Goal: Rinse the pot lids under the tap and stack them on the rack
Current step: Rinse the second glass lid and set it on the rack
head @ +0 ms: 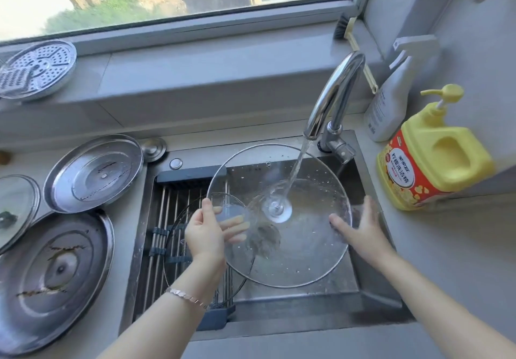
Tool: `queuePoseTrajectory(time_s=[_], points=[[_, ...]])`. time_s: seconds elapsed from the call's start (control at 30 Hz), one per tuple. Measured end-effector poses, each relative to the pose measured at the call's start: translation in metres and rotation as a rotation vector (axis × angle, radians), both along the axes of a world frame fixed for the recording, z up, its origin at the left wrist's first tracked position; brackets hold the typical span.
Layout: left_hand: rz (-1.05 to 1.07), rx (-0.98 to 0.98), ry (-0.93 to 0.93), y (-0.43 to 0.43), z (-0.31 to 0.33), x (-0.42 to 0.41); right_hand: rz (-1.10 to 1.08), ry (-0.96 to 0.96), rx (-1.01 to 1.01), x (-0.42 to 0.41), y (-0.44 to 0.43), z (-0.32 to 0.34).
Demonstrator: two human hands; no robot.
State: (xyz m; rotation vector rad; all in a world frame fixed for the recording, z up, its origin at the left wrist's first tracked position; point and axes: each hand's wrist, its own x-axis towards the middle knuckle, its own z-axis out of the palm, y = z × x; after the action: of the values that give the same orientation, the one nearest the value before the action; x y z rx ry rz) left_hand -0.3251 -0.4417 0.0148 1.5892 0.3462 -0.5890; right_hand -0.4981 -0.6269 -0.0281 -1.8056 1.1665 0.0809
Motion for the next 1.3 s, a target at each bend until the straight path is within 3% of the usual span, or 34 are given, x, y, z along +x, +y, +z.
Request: queuePoseTrajectory(time_s=[0.07, 0.13, 0.23, 0.3, 0.4, 0.47, 0.53, 0.6, 0.73, 0.8, 0.93, 1.07, 1.2, 1.3], points=[[-0.029, 0.018, 0.078, 0.001, -0.015, -0.008, -0.184, -0.189, 0.337, -0.003, -0.01, 0.008], [-0.059, -0.03, 0.198, -0.004, -0.028, -0.02, -0.275, -0.278, 0.512, -0.005, -0.019, 0.024], [-0.098, -0.146, 0.491, -0.017, -0.038, -0.041, -0.315, -0.278, 0.518, -0.011, -0.034, 0.049], [-0.199, -0.035, 0.588, -0.026, -0.038, -0.055, -0.28, -0.263, 0.473, -0.015, -0.041, 0.066], [-0.505, 0.307, 0.486, -0.039, -0.041, -0.063, -0.212, -0.198, 0.4, -0.014, -0.044, 0.085], [-0.647, 0.427, 0.327, -0.049, -0.04, -0.061, -0.128, -0.102, 0.265, -0.008, -0.04, 0.092], [-0.701, 0.341, 0.243, -0.059, -0.026, -0.056, 0.01, 0.001, -0.005, 0.004, -0.03, 0.092], [-0.685, 0.132, 0.297, -0.07, -0.006, -0.053, 0.158, 0.106, -0.268, 0.015, -0.015, 0.093], [-0.587, -0.155, 0.468, -0.093, 0.037, -0.046, 0.321, 0.172, -0.444, 0.038, 0.027, 0.103], [-0.549, -0.156, 0.441, -0.1, 0.044, -0.04, 0.4, 0.166, -0.528, 0.046, 0.045, 0.1], [-0.423, 0.034, 0.214, -0.094, 0.032, -0.03, 0.481, 0.099, -0.726, 0.048, 0.078, 0.069], [-0.334, -0.007, 0.258, -0.071, 0.025, -0.029, 0.498, -0.083, -0.575, 0.033, 0.094, 0.051], [-0.313, -0.132, 0.264, -0.051, 0.026, -0.024, 0.531, -0.336, -0.209, 0.035, 0.096, 0.046], [-0.34, -0.19, 0.147, -0.049, 0.031, -0.027, 0.465, -0.364, -0.309, 0.061, 0.086, 0.044]])
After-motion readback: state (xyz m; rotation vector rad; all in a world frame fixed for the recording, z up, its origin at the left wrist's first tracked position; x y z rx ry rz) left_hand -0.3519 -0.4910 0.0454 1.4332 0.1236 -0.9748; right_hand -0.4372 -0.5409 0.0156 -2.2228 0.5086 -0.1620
